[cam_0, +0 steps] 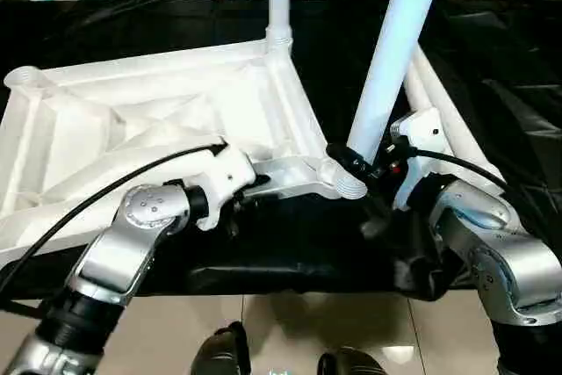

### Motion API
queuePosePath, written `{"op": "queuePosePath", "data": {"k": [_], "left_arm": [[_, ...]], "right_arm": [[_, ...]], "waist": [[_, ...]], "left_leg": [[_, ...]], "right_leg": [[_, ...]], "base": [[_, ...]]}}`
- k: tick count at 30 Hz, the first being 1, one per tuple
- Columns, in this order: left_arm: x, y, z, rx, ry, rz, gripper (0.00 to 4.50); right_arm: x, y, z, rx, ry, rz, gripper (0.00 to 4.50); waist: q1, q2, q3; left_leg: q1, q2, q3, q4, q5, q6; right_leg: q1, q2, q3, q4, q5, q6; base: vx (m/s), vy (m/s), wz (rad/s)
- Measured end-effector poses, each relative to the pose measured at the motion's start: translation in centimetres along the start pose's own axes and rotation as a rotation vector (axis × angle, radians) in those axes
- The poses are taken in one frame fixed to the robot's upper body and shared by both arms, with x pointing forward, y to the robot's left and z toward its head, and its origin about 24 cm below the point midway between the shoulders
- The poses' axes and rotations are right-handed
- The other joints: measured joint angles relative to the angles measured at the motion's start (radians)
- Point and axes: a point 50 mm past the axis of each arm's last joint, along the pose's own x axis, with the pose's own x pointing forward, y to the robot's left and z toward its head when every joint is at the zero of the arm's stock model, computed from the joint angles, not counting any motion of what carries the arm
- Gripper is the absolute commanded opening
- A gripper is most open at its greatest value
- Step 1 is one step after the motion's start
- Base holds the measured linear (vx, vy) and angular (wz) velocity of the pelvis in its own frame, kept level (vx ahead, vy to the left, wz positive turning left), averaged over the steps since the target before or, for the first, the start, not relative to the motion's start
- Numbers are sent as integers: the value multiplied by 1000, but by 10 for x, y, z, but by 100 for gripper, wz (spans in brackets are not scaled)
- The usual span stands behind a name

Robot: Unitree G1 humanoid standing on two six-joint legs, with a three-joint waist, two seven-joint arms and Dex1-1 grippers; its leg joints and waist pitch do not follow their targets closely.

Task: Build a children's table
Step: Insert table leg to table base

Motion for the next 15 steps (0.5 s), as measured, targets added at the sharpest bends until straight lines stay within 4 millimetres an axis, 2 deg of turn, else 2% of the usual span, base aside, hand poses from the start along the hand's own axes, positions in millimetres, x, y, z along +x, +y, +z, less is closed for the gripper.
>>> {"op": "queuePosePath", "data": {"k": [5,6,9,10,11,15], "left_arm": [[4,7,4,83,21,-38,158],[5,9,4,86,30,-49,177],[7,10,2,77,39,-63,177],[8,10,2,76,38,-65,204],[9,11,1,76,37,-65,212],[11,13,0,76,37,-64,212]], "right_arm": [[-1,-2,1,-11,5,0,184],[-1,-2,1,-15,6,3,184],[0,-5,0,-14,14,0,184],[-1,-5,0,-15,13,0,184],[-1,-5,0,-16,13,0,184],[-1,-6,0,-19,15,-2,184]], "waist": [[0,0,0],[0,0,0],[0,0,0],[0,0,0],[0,0,0],[1,0,0]], "left_leg": [[0,0,5,0,2,4],[0,0,6,0,2,4],[0,0,10,0,2,4],[0,0,12,0,2,5],[0,0,13,0,2,6],[0,0,20,0,2,10]], "right_leg": [[-1,-3,1,0,3,0],[-1,-3,1,0,3,-1],[-1,-7,0,0,5,-1],[-2,-9,0,0,6,0],[-3,-9,0,0,6,0],[-4,-13,0,0,8,2]], "base": [[0,0,0],[0,0,0],[0,0,0],[0,0,0],[0,0,0],[0,0,0]]}}
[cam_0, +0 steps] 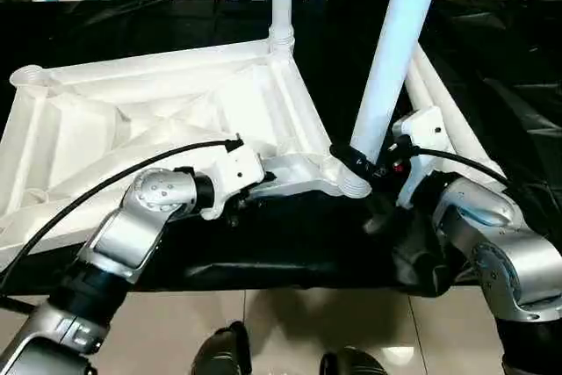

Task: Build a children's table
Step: Insert table leg to table base

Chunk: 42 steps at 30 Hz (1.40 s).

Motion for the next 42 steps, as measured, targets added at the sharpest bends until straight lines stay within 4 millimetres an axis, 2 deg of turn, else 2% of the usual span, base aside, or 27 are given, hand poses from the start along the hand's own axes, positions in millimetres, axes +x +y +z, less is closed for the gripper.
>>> {"op": "queuePosePath", "data": {"k": [3,12,23,25,30,34,42], "left_arm": [[2,0,-3,-18,4,-4,212],[8,5,-2,-44,-5,-17,126],[12,5,2,-35,0,-78,52],[13,6,2,-26,7,-83,24],[16,6,5,18,25,-95,24],[19,6,7,22,34,-111,68],[19,8,10,53,86,-145,68]], "right_arm": [[-1,-1,0,-1,1,-3,184],[-1,-4,-1,6,2,-14,184],[-1,-4,-1,6,2,-15,184],[-1,-4,-1,6,2,-16,184],[-1,-4,-1,6,2,-16,184],[-1,-4,-1,6,2,-16,184],[-1,-4,-1,7,0,-15,184]], "waist": [[0,0,0],[9,0,0],[20,0,0],[20,0,0],[22,0,0],[24,1,0],[22,1,0]], "left_leg": [[0,0,3,0,0,2],[0,-1,6,1,2,7],[-1,0,7,0,2,7],[-1,-1,7,0,2,7],[-1,-1,7,0,2,7],[-1,-1,7,0,3,7],[-1,-1,8,0,3,7]], "right_leg": [[-1,-2,0,0,0,0],[-1,-3,1,0,3,0],[-2,-4,2,0,4,0],[-2,-4,2,0,4,0],[-2,-4,2,-1,4,0],[-2,-4,2,-1,5,0],[-3,-5,2,-1,5,0]], "base": [[0,0,0],[0,0,0],[0,0,0],[0,0,0],[0,0,0],[0,0,0],[0,0,0]]}}
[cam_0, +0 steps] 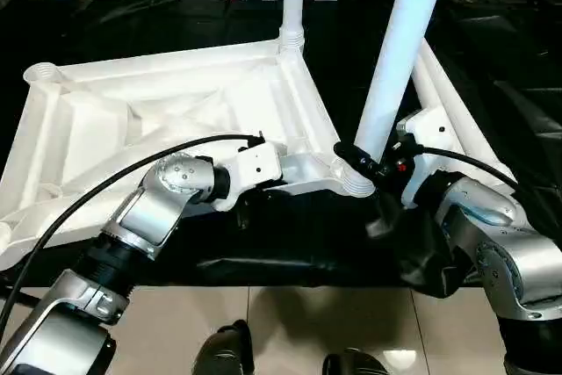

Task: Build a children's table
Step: Insert table leg to table base

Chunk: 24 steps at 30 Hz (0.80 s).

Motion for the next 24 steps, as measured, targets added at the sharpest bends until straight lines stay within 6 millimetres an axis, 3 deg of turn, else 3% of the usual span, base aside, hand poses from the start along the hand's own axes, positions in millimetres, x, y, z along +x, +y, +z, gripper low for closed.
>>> {"op": "queuePosePath", "data": {"k": [12,20,24], "left_arm": [[17,1,12,-18,-51,4,68],[17,4,12,7,-34,5,68],[16,5,11,30,-18,5,31]], "right_arm": [[1,1,0,6,-6,-2,184],[0,0,0,6,-7,-6,184],[0,0,0,6,-7,-6,184]], "waist": [[2,0,0],[0,0,0],[-1,0,0]], "left_leg": [[-1,0,0,0,0,0],[-1,0,0,0,0,0],[-1,0,0,0,0,0]], "right_leg": [[-1,0,0,0,0,0],[-2,0,0,0,0,0],[-2,0,0,0,0,0]], "base": [[0,0,0],[0,0,0],[0,0,0]]}}
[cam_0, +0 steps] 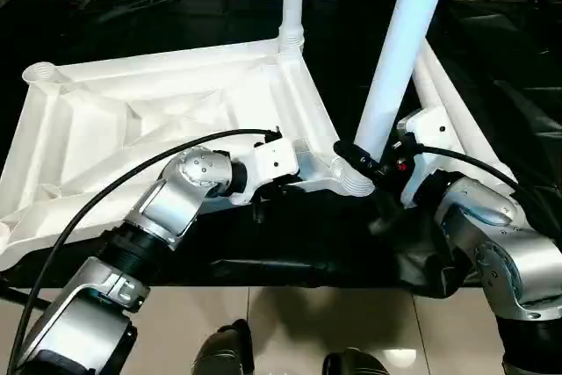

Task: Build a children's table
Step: Insert table leg to table base

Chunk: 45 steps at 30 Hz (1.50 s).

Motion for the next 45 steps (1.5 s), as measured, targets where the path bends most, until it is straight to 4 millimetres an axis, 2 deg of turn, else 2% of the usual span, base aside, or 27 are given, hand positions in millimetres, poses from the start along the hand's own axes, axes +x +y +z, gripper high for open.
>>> {"op": "queuePosePath", "data": {"k": [4,9,13,19,33,39,45], "left_arm": [[0,0,-1,-5,2,-1,3],[-4,0,-3,-29,-9,-14,3],[-21,-8,-16,-60,-12,-25,3],[-45,-21,-32,-96,-5,-22,0],[-45,-25,-29,-94,-9,-27,0],[-43,-25,-28,-89,-9,-23,0],[-43,-25,-29,-92,-5,-13,0]], "right_arm": [[0,0,0,0,0,-4,184],[1,1,0,19,-8,-3,184],[2,0,-1,80,-28,14,184],[5,-6,-6,165,-29,82,184],[36,1,2,245,-32,277,184],[41,11,-1,245,-18,362,184],[41,11,-3,241,-8,372,184]], "waist": [[0,0,0],[-3,1,-1],[-18,6,-3],[-32,5,-3],[-30,0,-3],[-28,-1,-3],[-28,-1,-3]], "left_leg": [[0,0,0,0,0,0],[0,0,0,-1,0,0],[1,1,1,-4,0,0],[3,2,3,-8,0,0],[3,2,8,-14,3,4],[3,2,9,-14,3,4],[4,2,11,-14,2,2]], "right_leg": [[0,0,0,0,0,0],[-1,0,0,0,0,0],[-3,0,0,0,0,0],[-4,1,-1,-1,0,0],[-3,0,1,-14,4,0],[-3,0,2,-14,5,0],[-3,-1,2,-15,8,-1]], "base": [[0,0,0],[0,0,0],[0,0,0],[0,0,0],[0,0,0],[0,0,0],[0,0,0]]}}
